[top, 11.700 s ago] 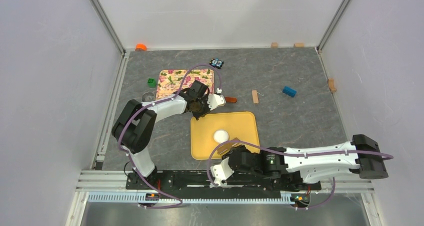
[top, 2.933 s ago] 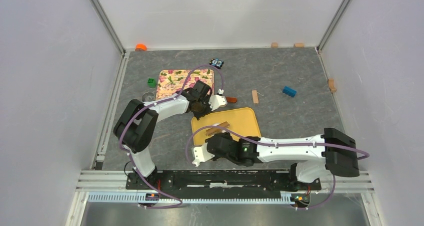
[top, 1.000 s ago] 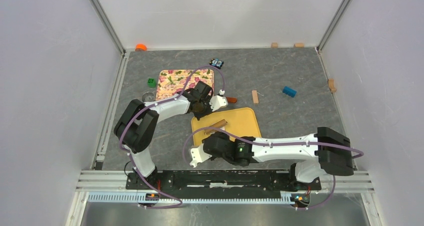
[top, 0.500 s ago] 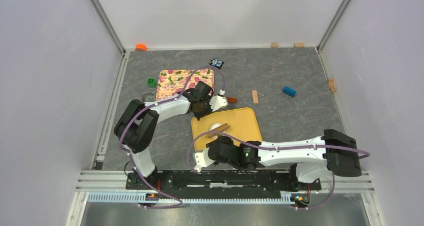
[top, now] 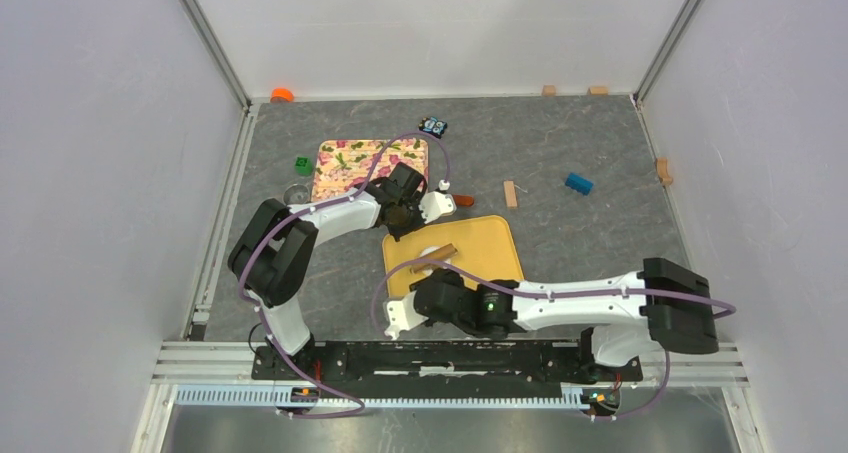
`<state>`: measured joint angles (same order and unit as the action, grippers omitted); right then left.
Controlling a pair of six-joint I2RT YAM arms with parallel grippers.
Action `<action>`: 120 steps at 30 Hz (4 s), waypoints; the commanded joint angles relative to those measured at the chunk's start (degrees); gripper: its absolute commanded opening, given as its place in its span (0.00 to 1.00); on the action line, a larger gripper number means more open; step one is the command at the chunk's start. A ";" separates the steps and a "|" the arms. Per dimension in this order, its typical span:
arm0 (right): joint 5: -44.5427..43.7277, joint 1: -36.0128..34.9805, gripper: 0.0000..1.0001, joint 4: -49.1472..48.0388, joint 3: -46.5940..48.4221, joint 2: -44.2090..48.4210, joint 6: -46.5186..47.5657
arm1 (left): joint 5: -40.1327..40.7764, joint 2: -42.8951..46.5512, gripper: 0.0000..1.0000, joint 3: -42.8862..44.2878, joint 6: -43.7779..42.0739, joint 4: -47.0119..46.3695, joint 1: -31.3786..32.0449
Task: Roll out the dumpling wrappers from the dough
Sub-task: Flatten out the dough on the work surface.
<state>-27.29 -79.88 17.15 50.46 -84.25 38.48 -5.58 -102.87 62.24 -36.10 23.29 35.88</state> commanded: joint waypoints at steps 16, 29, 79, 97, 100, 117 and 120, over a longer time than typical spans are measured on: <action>10.36 1.38 0.00 11.30 -2.56 -5.47 -4.15 | 1.62 -6.42 0.02 -3.55 -1.74 0.51 0.24; 11.34 0.52 0.00 10.04 -5.01 -5.23 -3.84 | 1.71 -6.54 0.02 -3.44 -1.74 0.53 0.25; 15.17 2.85 0.00 12.02 -5.53 -6.70 -6.40 | 1.51 -6.35 0.02 -3.70 -1.79 0.53 0.33; 14.15 5.03 0.00 13.56 -4.92 -5.45 -3.06 | 1.54 -6.44 0.02 -3.70 -1.88 0.53 0.33; 15.53 6.13 0.00 12.74 -3.04 -8.46 -1.20 | 1.55 -6.42 0.02 -3.61 -1.86 0.51 0.33; 16.46 1.44 0.00 20.36 -4.82 -1.89 -8.12 | 1.63 -6.55 0.02 -3.53 -1.83 0.48 0.33; 14.87 3.27 0.00 16.61 -3.92 -5.45 -4.85 | 1.80 -6.86 0.02 -3.26 -1.73 0.84 0.33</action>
<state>-23.24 -78.37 21.21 50.33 -82.67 36.49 -4.99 -103.00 62.26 -36.12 23.29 36.14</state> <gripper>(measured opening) 0.398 0.050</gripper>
